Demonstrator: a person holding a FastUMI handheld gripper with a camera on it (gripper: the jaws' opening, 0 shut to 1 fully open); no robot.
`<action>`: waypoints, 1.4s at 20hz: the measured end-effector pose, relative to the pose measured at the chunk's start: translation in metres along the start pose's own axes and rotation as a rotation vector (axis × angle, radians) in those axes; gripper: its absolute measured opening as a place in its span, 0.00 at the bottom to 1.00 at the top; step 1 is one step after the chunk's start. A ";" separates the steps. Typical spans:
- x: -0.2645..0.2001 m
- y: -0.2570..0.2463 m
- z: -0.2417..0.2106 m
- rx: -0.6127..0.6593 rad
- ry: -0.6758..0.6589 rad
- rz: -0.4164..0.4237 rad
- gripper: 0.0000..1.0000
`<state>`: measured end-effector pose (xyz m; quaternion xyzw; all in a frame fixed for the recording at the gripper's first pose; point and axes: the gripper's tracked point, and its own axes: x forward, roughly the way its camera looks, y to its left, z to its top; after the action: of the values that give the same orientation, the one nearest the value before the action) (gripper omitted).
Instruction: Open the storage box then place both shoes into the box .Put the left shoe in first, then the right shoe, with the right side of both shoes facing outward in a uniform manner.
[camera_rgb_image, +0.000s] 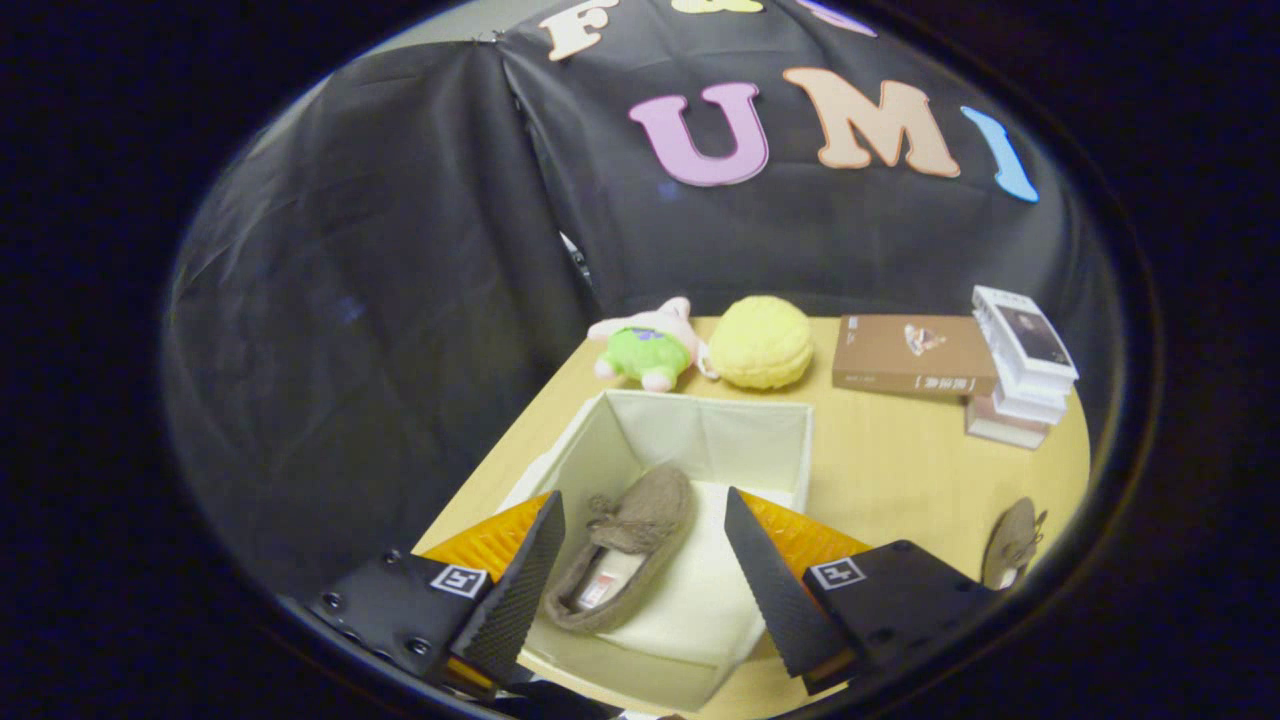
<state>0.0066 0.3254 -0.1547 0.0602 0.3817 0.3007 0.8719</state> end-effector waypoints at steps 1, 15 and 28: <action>-0.008 -0.007 0.004 -0.014 -0.021 0.000 1.00; -0.093 -0.146 0.027 -0.082 -0.170 -0.156 1.00; -0.147 -0.286 -0.010 -0.124 -0.115 -0.335 1.00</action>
<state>0.0584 0.0083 -0.1650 -0.0410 0.3166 0.1701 0.9323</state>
